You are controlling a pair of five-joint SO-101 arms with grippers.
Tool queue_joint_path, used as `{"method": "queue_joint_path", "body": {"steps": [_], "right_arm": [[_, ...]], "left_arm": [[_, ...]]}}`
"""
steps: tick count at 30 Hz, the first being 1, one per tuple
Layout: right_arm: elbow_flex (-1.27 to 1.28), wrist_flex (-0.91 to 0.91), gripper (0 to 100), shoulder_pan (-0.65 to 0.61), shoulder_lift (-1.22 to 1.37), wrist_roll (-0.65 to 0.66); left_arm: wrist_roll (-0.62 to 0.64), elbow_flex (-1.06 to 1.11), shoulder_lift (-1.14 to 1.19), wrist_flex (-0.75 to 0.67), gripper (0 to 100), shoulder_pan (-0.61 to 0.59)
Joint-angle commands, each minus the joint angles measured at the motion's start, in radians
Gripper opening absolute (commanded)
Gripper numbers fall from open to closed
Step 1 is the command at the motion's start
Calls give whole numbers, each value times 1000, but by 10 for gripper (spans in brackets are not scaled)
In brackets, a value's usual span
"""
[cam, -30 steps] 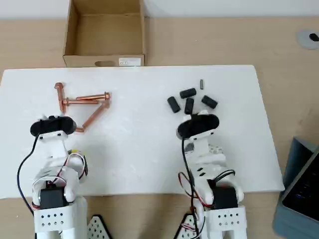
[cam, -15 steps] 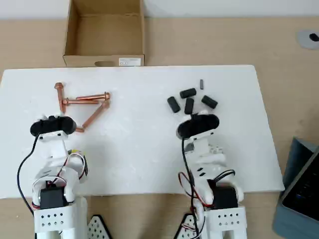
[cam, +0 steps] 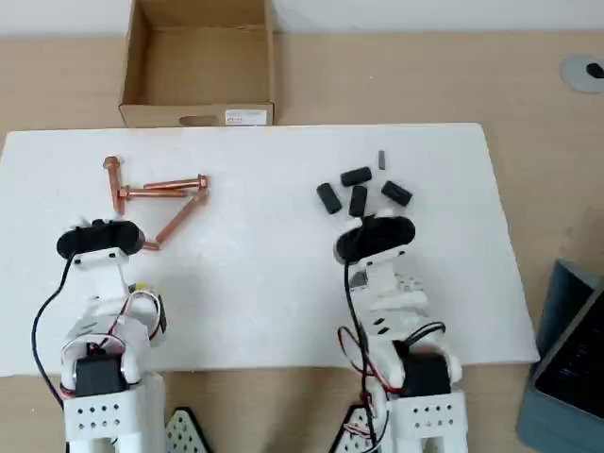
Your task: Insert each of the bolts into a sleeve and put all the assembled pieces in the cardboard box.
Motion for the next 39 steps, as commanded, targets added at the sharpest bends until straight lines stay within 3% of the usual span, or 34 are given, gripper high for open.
{"method": "queue_joint_path", "body": {"steps": [1, 11, 18, 23, 33, 39], "right_arm": [[-2, 2, 11, -1, -116, -2], [-38, 44, 11, 4, -111, -3], [-246, 184, 12, 30, -108, 23], [-351, 192, 12, 39, -64, 32], [-748, 193, 12, 47, 467, 29], [-1020, 195, 12, 137, 863, 86]], "left_arm": [[-3, -5, -7, -6, 4, -3], [2, -34, -5, -6, 6, -9], [3, -256, 5, 3, 6, -9], [3, -396, 156, 41, 7, -9], [3, -746, 651, 66, 7, -9], [-2, -859, 854, 144, 7, -11]]}}
